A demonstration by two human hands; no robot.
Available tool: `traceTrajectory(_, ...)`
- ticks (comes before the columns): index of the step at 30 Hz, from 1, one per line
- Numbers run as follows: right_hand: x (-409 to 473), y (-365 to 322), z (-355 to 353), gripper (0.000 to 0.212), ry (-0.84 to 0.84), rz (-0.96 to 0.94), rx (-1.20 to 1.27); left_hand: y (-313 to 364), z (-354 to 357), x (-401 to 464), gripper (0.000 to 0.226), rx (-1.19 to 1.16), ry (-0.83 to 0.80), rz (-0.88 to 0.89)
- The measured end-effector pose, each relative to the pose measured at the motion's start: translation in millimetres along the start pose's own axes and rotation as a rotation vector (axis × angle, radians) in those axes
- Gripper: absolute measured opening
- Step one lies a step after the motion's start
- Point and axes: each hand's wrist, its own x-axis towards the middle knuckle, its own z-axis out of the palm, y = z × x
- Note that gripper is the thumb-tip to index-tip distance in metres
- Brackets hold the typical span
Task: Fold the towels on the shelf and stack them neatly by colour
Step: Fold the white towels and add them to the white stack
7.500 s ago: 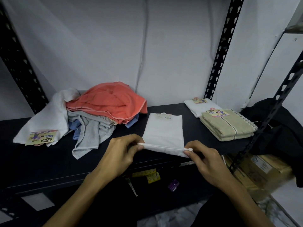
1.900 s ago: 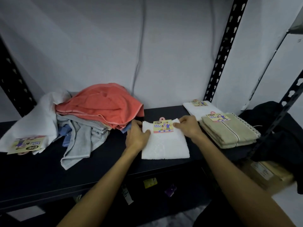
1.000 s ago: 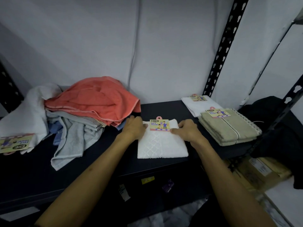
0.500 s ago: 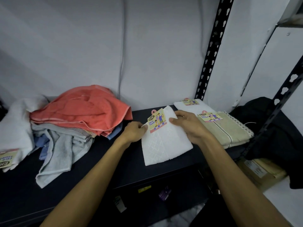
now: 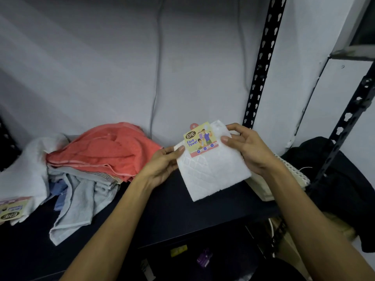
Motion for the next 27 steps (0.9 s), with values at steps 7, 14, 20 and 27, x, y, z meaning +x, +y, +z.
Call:
traceTrajectory(7, 1.7, 11.3, 0.3, 0.016, 0.123, -0.081, -0.187, -22.5, 44.2, -7.3, 0.026, 0.298, 0.251, 0.148)
traceTrajectory(14, 34.6, 32.0, -34.6, 0.011, 0.325, -0.143, -0.579, -9.9, 79.5, 30.5, 0.021, 0.7, 0.383, 0.436)
traceTrajectory(20, 105.9, 35.3, -101.3, 0.019, 0.426, -0.117, -0.708, -15.7, 114.3, 130.0, 0.018, 0.712, 0.375, 0.287)
traceTrajectory(27, 177.7, 89.5, -166.9, 0.013, 0.366, 0.004, -0.835, -59.3, 135.5, 207.9, 0.016, 0.62, 0.411, 0.098)
